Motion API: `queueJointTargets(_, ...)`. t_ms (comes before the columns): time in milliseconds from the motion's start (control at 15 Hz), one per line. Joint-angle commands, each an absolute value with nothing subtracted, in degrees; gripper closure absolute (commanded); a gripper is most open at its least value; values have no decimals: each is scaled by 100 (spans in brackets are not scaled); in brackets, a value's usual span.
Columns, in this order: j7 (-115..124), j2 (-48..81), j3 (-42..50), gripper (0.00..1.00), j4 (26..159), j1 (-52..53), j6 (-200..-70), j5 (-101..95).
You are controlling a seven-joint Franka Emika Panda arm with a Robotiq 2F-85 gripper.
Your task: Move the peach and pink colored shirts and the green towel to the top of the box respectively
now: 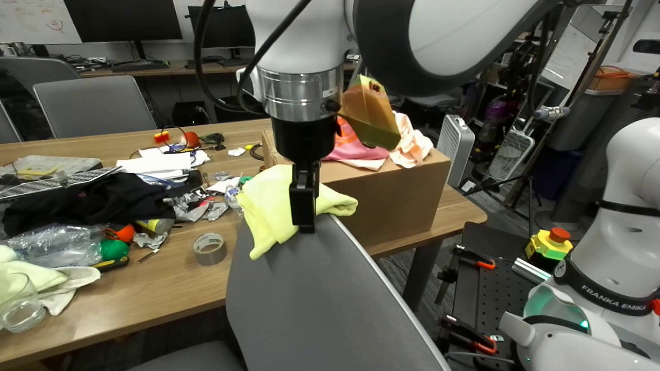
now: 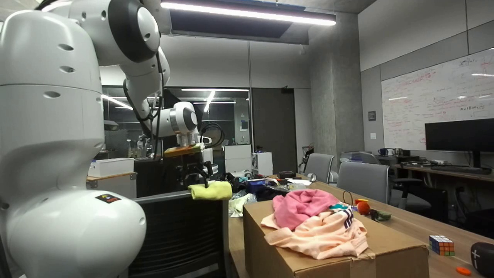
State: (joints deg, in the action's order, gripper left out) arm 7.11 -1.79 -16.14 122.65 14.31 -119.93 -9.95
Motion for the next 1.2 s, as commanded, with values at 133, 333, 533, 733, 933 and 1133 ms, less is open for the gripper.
queueJointTargets(133, 704, -139, -1570, 57, 12171, 1437, -12065, -1125)
queueJointTargets(333, 684, -152, -1561, 78, 12151, 1429, -12065, -1178)
queueJointTargets(533, 692, -175, -1547, 100, 12132, 1425, -12036, -1248)
queueJointTargets(733, 680, -339, -1573, 97, 12110, 1452, -12009, -1452)
queueJointTargets(933, 691, -614, -1620, 97, 11986, 1472, -11930, -1734)
queueJointTargets(1133, 746, -898, -1639, 97, 11814, 1429, -11944, -2014)
